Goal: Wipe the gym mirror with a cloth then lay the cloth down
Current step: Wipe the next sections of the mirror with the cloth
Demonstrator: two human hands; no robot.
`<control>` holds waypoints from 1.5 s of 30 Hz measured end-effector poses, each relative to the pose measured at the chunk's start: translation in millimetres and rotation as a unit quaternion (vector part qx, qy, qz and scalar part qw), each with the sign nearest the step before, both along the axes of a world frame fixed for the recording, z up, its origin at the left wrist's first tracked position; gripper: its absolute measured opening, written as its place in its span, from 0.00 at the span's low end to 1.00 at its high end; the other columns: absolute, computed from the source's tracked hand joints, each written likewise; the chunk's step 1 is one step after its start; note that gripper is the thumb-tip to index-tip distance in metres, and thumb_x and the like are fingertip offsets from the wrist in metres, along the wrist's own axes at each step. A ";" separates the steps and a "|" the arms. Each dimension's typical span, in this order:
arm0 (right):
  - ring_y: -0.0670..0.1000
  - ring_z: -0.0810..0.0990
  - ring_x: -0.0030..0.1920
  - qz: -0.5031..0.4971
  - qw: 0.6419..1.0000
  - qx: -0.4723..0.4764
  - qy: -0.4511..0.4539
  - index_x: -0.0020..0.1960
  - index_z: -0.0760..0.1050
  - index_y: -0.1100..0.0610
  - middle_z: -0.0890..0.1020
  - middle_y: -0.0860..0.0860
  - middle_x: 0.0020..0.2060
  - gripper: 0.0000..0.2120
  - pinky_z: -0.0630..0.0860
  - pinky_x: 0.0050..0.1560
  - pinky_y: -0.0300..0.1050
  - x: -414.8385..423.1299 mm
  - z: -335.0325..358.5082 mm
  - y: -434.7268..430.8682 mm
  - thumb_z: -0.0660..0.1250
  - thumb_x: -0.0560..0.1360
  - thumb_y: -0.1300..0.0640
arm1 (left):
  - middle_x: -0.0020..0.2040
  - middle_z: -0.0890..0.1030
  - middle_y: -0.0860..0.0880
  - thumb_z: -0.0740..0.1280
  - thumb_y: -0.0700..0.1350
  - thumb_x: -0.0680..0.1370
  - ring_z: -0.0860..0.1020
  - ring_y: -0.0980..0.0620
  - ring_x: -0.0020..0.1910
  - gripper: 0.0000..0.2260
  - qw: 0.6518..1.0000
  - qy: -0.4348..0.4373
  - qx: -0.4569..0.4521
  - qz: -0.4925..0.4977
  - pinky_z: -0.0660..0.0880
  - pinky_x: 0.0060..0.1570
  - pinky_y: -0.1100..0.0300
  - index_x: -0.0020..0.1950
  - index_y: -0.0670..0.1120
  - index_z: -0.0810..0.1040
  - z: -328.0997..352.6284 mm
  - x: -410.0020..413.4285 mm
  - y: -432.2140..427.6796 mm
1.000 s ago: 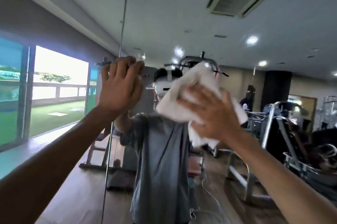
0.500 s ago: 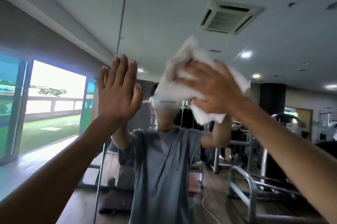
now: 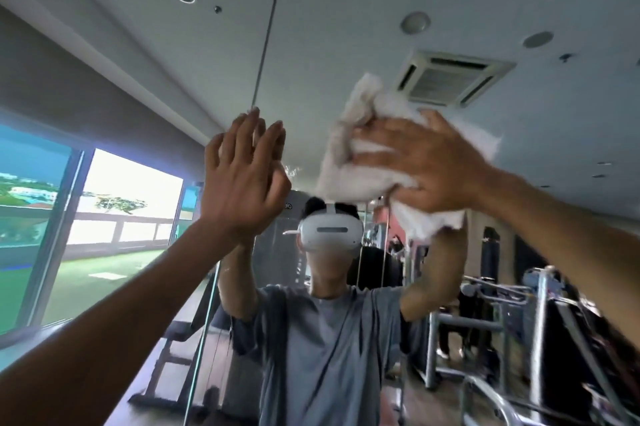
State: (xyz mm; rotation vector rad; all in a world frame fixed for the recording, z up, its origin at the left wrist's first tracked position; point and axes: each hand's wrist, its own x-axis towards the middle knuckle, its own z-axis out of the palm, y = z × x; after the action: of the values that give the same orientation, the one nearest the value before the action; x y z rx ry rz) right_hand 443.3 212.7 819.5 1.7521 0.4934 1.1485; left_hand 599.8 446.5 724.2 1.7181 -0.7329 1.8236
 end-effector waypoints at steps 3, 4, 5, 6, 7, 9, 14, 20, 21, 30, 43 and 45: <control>0.56 0.67 0.72 0.018 0.989 0.122 -0.086 0.74 0.64 0.42 0.69 0.51 0.74 0.29 0.62 0.67 0.70 -5.7 57.1 -7.1 0.55 0.73 0.43 | 0.82 0.54 0.42 0.50 0.54 0.80 0.53 0.45 0.81 0.30 1.000 0.023 0.014 0.011 0.50 0.77 0.45 0.81 0.45 0.58 -3.6 3.1 -2.4; 0.56 0.67 0.72 0.023 0.973 0.181 -0.140 0.74 0.64 0.42 0.69 0.50 0.73 0.28 0.64 0.65 0.68 -1.1 73.0 -0.4 0.54 0.73 0.43 | 0.82 0.54 0.42 0.49 0.54 0.80 0.52 0.46 0.81 0.30 0.999 0.030 0.013 0.014 0.48 0.77 0.46 0.81 0.45 0.57 -4.4 3.9 -2.9; 0.56 0.67 0.72 0.023 0.950 0.243 -0.197 0.73 0.65 0.43 0.69 0.50 0.73 0.28 0.63 0.65 0.65 7.7 85.3 10.8 0.53 0.74 0.43 | 0.82 0.53 0.43 0.48 0.55 0.80 0.50 0.47 0.82 0.30 0.999 0.036 0.012 0.016 0.47 0.78 0.47 0.82 0.45 0.56 -4.7 4.6 -3.4; 0.56 0.66 0.72 0.023 0.922 0.300 -0.243 0.73 0.66 0.44 0.68 0.49 0.74 0.28 0.61 0.66 0.63 19.0 94.0 25.9 0.53 0.74 0.44 | 0.83 0.52 0.43 0.48 0.55 0.80 0.49 0.48 0.82 0.31 0.999 0.040 0.011 0.017 0.45 0.78 0.49 0.82 0.45 0.54 -5.2 5.8 -4.0; 0.55 0.65 0.72 0.026 0.897 0.345 -0.275 0.73 0.67 0.45 0.67 0.49 0.74 0.28 0.59 0.67 0.63 31.1 99.5 43.5 0.54 0.74 0.44 | 0.83 0.51 0.44 0.47 0.56 0.81 0.48 0.49 0.82 0.31 0.999 0.041 0.010 0.017 0.44 0.78 0.50 0.83 0.45 0.53 -6.0 7.1 -4.4; 0.54 0.62 0.74 0.038 0.884 0.369 -0.285 0.74 0.66 0.46 0.65 0.49 0.76 0.27 0.54 0.69 0.63 52.6 100.6 77.4 0.56 0.75 0.45 | 0.83 0.49 0.46 0.47 0.57 0.81 0.47 0.51 0.82 0.31 0.999 0.041 0.011 0.018 0.43 0.78 0.51 0.83 0.46 0.51 -6.8 10.1 -4.7; 0.51 0.61 0.77 0.031 0.990 0.107 -0.084 0.76 0.64 0.43 0.63 0.47 0.78 0.29 0.55 0.68 0.59 65.4 63.0 102.4 0.53 0.75 0.42 | 0.82 0.53 0.47 0.46 0.58 0.81 0.49 0.51 0.82 0.31 0.999 0.044 0.007 0.014 0.45 0.78 0.49 0.82 0.47 0.55 -7.4 9.8 -3.8; 0.53 0.65 0.74 0.029 0.997 0.060 -0.034 0.75 0.65 0.44 0.67 0.49 0.75 0.32 0.60 0.66 0.62 28.3 97.3 48.8 0.53 0.72 0.43 | 0.82 0.53 0.47 0.48 0.58 0.81 0.50 0.51 0.82 0.31 0.999 0.044 0.007 0.013 0.46 0.78 0.48 0.82 0.47 0.56 -10.0 12.7 -4.8; 0.53 0.64 0.74 0.035 0.988 0.123 -0.084 0.76 0.64 0.43 0.68 0.48 0.75 0.31 0.61 0.66 0.63 30.0 107.6 51.6 0.52 0.72 0.43 | 0.82 0.53 0.47 0.48 0.58 0.81 0.50 0.51 0.82 0.31 0.999 0.043 0.008 0.014 0.46 0.78 0.48 0.82 0.47 0.55 -9.7 13.6 -5.5; 0.49 0.57 0.78 0.055 0.980 0.166 -0.100 0.77 0.62 0.42 0.60 0.46 0.79 0.27 0.56 0.68 0.58 90.9 19.0 150.5 0.59 0.78 0.46 | 0.81 0.57 0.43 0.49 0.54 0.82 0.52 0.49 0.81 0.30 0.997 0.063 -0.042 0.013 0.44 0.79 0.48 0.81 0.40 0.58 -60.0 5.2 -11.9; 0.53 0.60 0.77 0.052 0.938 0.288 -0.186 0.76 0.63 0.45 0.63 0.48 0.77 0.29 0.56 0.66 0.59 60.9 -6.2 97.5 0.53 0.75 0.45 | 0.82 0.55 0.42 0.49 0.53 0.84 0.53 0.45 0.81 0.28 0.993 0.115 -0.042 -0.004 0.48 0.79 0.43 0.81 0.39 0.57 -174.5 -10.0 -24.7; 0.51 0.55 0.79 0.072 0.946 0.276 -0.154 0.78 0.59 0.45 0.59 0.47 0.79 0.31 0.56 0.67 0.61 75.0 -55.5 122.7 0.53 0.75 0.46 | 0.81 0.58 0.41 0.53 0.53 0.83 0.56 0.43 0.81 0.29 0.995 0.095 -0.020 0.000 0.52 0.78 0.42 0.80 0.39 0.59 -200.5 -11.8 -24.9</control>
State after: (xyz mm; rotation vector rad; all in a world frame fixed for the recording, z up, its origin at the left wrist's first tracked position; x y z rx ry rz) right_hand 518.3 335.4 764.0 1.9674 0.1086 1.7549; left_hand 588.0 421.7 523.8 1.8336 -0.6134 1.6350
